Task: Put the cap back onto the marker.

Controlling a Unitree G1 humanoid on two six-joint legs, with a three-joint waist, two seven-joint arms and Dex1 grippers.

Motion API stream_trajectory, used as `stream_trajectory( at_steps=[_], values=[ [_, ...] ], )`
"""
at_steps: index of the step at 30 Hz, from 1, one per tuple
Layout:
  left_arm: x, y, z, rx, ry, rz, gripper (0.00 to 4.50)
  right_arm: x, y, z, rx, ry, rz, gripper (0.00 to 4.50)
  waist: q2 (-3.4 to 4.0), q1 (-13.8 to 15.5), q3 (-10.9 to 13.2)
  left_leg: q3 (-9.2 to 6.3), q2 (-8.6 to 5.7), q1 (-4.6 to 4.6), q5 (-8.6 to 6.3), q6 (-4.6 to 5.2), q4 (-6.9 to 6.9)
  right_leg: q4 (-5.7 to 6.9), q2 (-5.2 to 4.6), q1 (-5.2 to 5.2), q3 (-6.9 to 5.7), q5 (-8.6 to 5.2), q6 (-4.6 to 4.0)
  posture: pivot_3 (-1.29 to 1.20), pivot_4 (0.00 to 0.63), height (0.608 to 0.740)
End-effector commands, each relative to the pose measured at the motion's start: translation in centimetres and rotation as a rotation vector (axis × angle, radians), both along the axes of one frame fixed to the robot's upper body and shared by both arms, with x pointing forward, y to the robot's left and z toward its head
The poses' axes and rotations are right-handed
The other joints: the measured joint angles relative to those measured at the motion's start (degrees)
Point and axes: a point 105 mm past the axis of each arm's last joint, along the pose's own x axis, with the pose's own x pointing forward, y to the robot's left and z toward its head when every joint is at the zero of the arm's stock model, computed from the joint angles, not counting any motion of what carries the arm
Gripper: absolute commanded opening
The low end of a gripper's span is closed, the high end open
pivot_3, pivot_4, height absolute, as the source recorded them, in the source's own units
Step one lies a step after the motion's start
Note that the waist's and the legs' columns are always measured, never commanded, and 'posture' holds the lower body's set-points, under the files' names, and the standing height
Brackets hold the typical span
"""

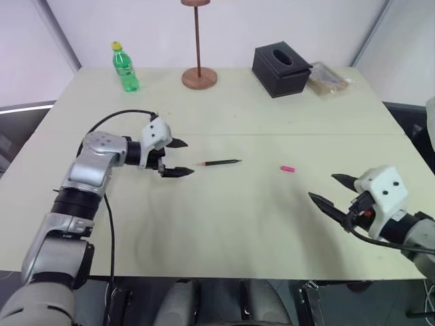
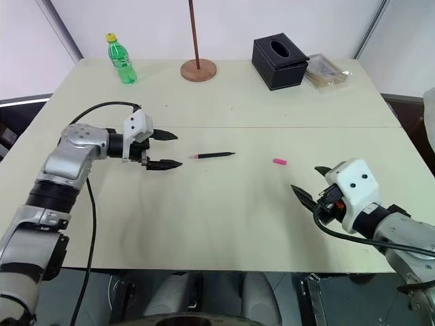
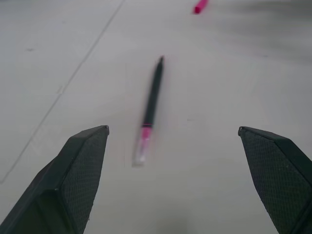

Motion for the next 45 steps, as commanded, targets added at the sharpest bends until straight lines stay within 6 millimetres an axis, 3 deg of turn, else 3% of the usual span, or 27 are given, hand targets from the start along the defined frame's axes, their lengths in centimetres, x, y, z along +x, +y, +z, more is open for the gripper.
stream_trajectory(
  at_steps=[1, 5, 16, 30, 45],
  values=[
    [1.4, -0.4, 0.9, -0.003, -0.037, 0.011, 4.44, 0.4, 0.2, 0.7, -0.002, -0.052, -0.007, 3.48, -0.03, 0.0, 0.0, 0.0, 0.0, 0.0, 0.0, 0.0, 0.0, 0.01, 0.0, -0.01, 0.0, 0.0, 0.0, 0.0, 0.15, 0.74],
    [3.0, -1.0, 0.3, 0.006, -0.03, 0.033, 4.44, 0.7, 0.4, 0.7, 0.006, -0.073, -0.023, 3.48, -0.08, 0.1, 0.0, -0.01, -0.01, -0.05, -0.01, 0.02, 0.1, 0.02, 0.01, -0.01, -0.04, 0.0, 0.01, 0.0, 0.15, 0.74],
    [4.3, -2.2, -1.0, 0.097, -0.028, 0.002, 4.44, 0.1, 1.0, -0.1, 0.04, -0.099, -0.077, 3.48, -0.17, 0.0, 0.1, 0.01, -0.02, -0.17, -0.11, 0.2, 0.44, 0.08, 0.02, -0.01, -0.03, 0.06, 0.11, 0.0, 0.15, 0.74],
    [4.2, -4.5, -2.3, 0.118, -0.014, -0.04, 4.44, -0.5, 0.9, -0.2, 0.047, -0.12, -0.129, 3.48, -0.18, 0.0, 0.1, 0.01, -0.03, -0.17, -0.12, 0.21, 0.48, 0.11, 0.03, 0.0, -0.03, 0.06, 0.12, 0.0, 0.15, 0.74],
    [4.2, -5.1, -4.5, 0.195, -0.019, -0.013, 4.44, -0.5, 0.9, -0.2, 0.04, -0.122, -0.132, 3.48, -0.19, 0.0, 0.1, 0.01, -0.03, -0.16, -0.13, 0.22, 0.54, 0.19, 0.05, 0.01, -0.02, 0.07, 0.13, 0.0, 0.15, 0.74]
  ],
)
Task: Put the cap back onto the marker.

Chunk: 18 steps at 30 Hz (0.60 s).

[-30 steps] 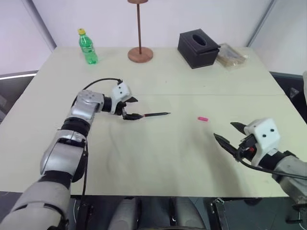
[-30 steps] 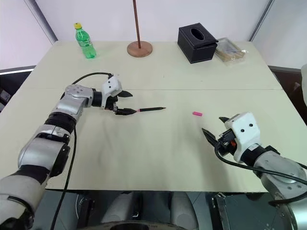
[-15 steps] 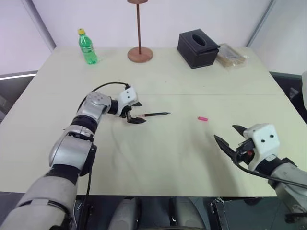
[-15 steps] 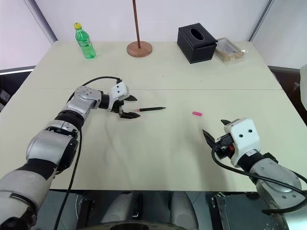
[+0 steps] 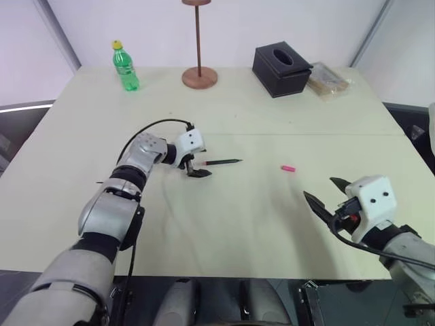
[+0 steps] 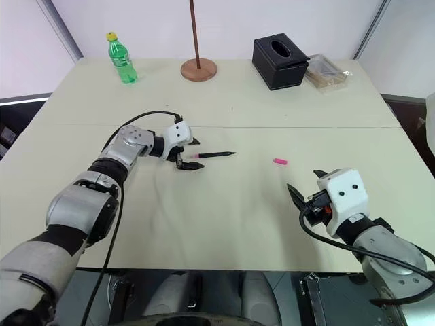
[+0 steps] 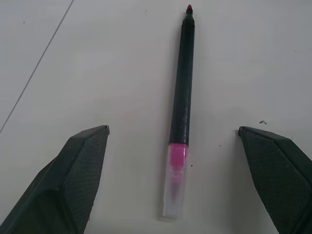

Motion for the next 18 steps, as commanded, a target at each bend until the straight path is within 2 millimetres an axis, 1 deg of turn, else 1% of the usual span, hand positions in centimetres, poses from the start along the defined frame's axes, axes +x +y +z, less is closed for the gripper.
stream_trajectory(
  at_steps=[1, 4, 5, 6, 7, 11, 12, 13, 14, 18],
  values=[
    [0.04, -0.23, 0.02, 0.01, 0.008, -0.001, 4.44, -0.15, 0.3, 1.27, -0.025, -0.057, 0.01, 3.48, 0.0, 0.0, 0.0, 0.0, 0.0, 0.0, 0.0, 0.0, 0.01, 0.01, 0.0, 0.0, 0.0, 0.0, 0.0, 0.0, 0.15, 0.74],
    [-0.16, -0.17, -0.41, 0.019, 0.03, -0.004, 4.44, -0.16, 0.28, 1.3, -0.028, -0.056, 0.011, 3.48, 0.0, 0.0, 0.0, 0.0, 0.0, 0.01, 0.0, 0.0, 0.02, 0.01, 0.0, 0.02, 0.0, 0.0, 0.0, 0.0, 0.15, 0.74],
    [-0.25, -0.13, -0.55, 0.02, 0.039, -0.005, 3.85, -0.18, 0.28, 1.31, -0.029, -0.055, 0.011, 3.48, 0.0, 0.0, 0.0, 0.0, 0.0, 0.02, 0.0, 0.0, 0.02, 0.01, 0.0, 0.03, 0.0, 0.0, 0.0, 0.0, 0.15, 0.74],
    [-0.33, -0.12, -0.66, 0.019, 0.047, -0.007, 3.62, -0.19, 0.26, 1.3, -0.03, -0.055, 0.011, 3.48, 0.0, 0.0, 0.0, 0.0, -0.01, 0.02, 0.0, 0.0, 0.02, 0.01, 0.0, 0.03, 0.0, 0.0, 0.0, 0.0, 0.15, 0.74],
    [-0.42, -0.1, -0.76, 0.018, 0.057, -0.009, 3.21, -0.19, 0.25, 1.29, -0.031, -0.054, 0.011, 3.48, 0.0, 0.0, 0.0, 0.0, -0.01, 0.02, 0.0, 0.0, 0.03, 0.01, 0.0, 0.04, -0.01, 0.0, 0.0, 0.0, 0.15, 0.74],
    [-0.59, -0.1, -0.9, 0.022, 0.065, -0.02, 1.21, -0.2, 0.23, 1.3, -0.032, -0.054, 0.011, 3.48, 0.0, 0.0, 0.0, 0.0, 0.0, 0.05, 0.0, 0.0, 0.06, 0.06, 0.0, 0.05, 0.0, 0.01, 0.01, 0.0, 0.15, 0.74],
    [-0.59, -0.12, -0.89, 0.021, 0.066, -0.021, 0.59, -0.19, 0.27, 1.29, -0.031, -0.054, 0.011, 3.48, 0.0, -0.1, 0.0, -0.01, 0.0, 0.06, 0.0, 0.0, 0.07, 0.07, 0.01, 0.05, 0.0, 0.01, 0.01, 0.0, 0.15, 0.74],
    [-0.59, -0.13, -0.88, 0.021, 0.066, -0.021, 0.15, -0.19, 0.3, 1.28, -0.031, -0.054, 0.012, 3.48, 0.01, -0.1, 0.0, -0.01, 0.0, 0.06, 0.0, 0.0, 0.07, 0.07, 0.01, 0.05, 0.0, 0.0, 0.01, 0.0, 0.15, 0.74],
    [-0.59, -0.12, -0.85, 0.02, 0.066, -0.022, 0.03, -0.19, 0.33, 1.27, -0.031, -0.053, 0.013, 3.48, 0.01, -0.1, 0.0, -0.01, 0.0, 0.06, 0.0, 0.0, 0.07, 0.07, 0.01, 0.05, 0.0, 0.0, 0.01, 0.0, 0.15, 0.74],
    [-0.6, -0.12, -0.78, 0.02, 0.063, -0.025, 0.03, -0.15, 0.26, 1.25, -0.031, -0.052, 0.013, 3.48, 0.01, -0.1, 0.0, -0.01, 0.0, 0.06, 0.0, 0.0, 0.07, 0.07, 0.01, 0.05, 0.0, 0.0, 0.01, 0.0, 0.15, 0.74]
  ],
)
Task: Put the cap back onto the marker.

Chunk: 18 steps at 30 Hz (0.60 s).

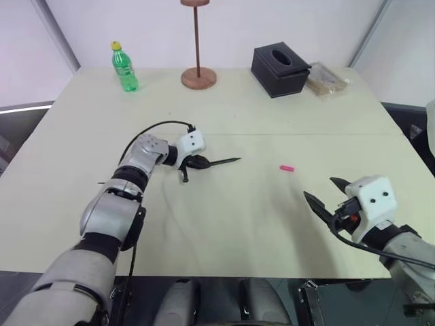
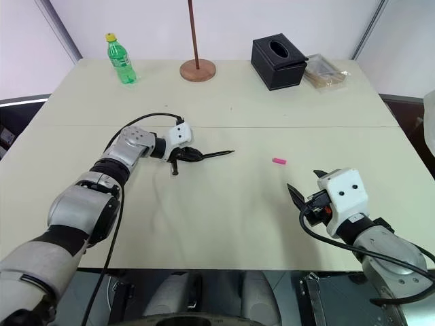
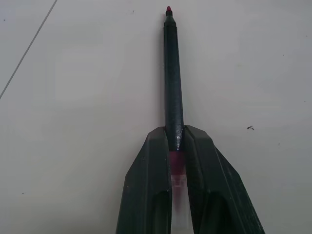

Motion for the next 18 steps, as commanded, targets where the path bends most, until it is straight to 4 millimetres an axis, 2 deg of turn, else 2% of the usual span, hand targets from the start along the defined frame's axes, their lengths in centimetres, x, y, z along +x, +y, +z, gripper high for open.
stream_trajectory(
  at_steps=[1, 5, 9, 13, 18],
  values=[
    [-0.2, 0.2, -0.3, 0.014, 0.016, -0.009, 0.03, -0.2, 0.3, 1.3, -0.029, -0.054, 0.014, 3.48, 0.0, 0.0, 0.0, 0.0, 0.0, 0.0, 0.0, 0.0, 0.0, 0.0, 0.0, 0.0, 0.0, 0.0, 0.0, 0.0, 0.15, 0.74],
    [-0.3, 0.0, 0.3, 0.011, -0.027, -0.052, 0.03, -0.1, 0.3, 1.2, -0.029, -0.051, 0.02, 3.48, 0.0, 0.0, 0.0, 0.0, 0.0, 0.0, 0.0, 0.0, 0.0, 0.0, 0.0, 0.0, 0.0, 0.0, 0.0, 0.0, 0.15, 0.74],
    [-0.3, -0.7, 3.1, -0.057, -0.11, -0.122, 0.03, 0.7, -0.1, 0.9, -0.057, -0.031, 0.054, 3.48, -0.04, 0.0, 0.0, 0.0, 0.0, -0.01, 0.0, 0.0, 0.0, 0.0, 0.0, -0.01, 0.0, 0.0, 0.0, 0.0, 0.15, 0.74],
    [-0.5, -0.6, 5.4, -0.068, -0.174, -0.186, 0.03, 2.1, -0.7, 1.1, -0.091, -0.012, 0.118, 3.48, -0.06, -0.1, 0.0, 0.01, 0.01, -0.01, 0.0, 0.0, 0.01, 0.0, 0.0, -0.01, 0.0, 0.0, 0.0, 0.0, 0.15, 0.74],
    [-1.9, 0.1, 7.1, -0.05, -0.194, -0.278, 0.03, 4.6, -1.8, 1.2, -0.115, 0.045, 0.228, 3.48, -0.06, -0.2, 0.0, 0.03, 0.03, -0.02, 0.0, 0.0, 0.0, 0.0, 0.02, -0.04, 0.03, 0.0, 0.0, 0.0, 0.15, 0.74]
  ],
)
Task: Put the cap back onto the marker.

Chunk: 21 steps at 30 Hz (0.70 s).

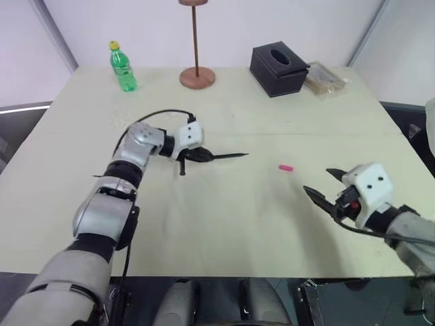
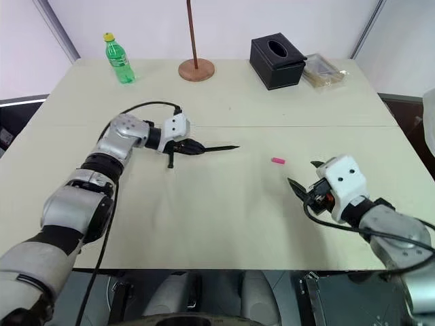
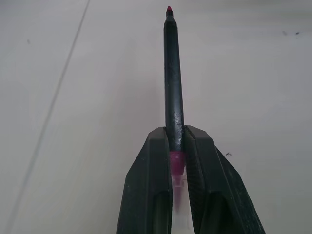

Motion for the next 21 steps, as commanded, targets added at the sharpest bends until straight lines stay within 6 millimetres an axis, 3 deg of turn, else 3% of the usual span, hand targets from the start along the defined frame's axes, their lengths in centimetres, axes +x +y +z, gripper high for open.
stream_trajectory(
  at_steps=[1, 9, 21],
  values=[
    [-1.1, 0.3, 2.1, -0.02, -0.034, -0.066, 0.03, 1.7, -0.6, 0.5, -0.014, 0.007, 0.075, 3.48, 0.01, -0.1, 0.0, 0.01, 0.0, 0.0, 0.0, 0.0, 0.0, -0.01, 0.0, 0.0, 0.01, 0.0, 0.0, 0.0, 0.15, 0.74],
    [-3.4, 1.2, 3.7, -0.041, -0.031, -0.053, 0.03, 6.5, -1.1, -0.2, 0.032, 0.069, 0.187, 3.48, 0.04, -0.2, 0.1, 0.04, 0.06, -0.03, 0.0, 0.0, -0.01, 0.01, 0.04, -0.08, 0.07, 0.0, -0.01, 0.0, 0.15, 0.74],
    [-5.5, 3.5, 4.4, -0.044, -0.03, 0.067, 0.03, 10.0, 0.0, -3.9, 0.023, 0.145, 0.275, 3.48, 0.09, -0.2, 0.1, 0.1, 0.05, -0.03, 0.0, -0.01, 0.0, 0.03, 0.0, -0.14, 0.12, 0.0, -0.01, 0.0, 0.15, 0.74]
  ],
)
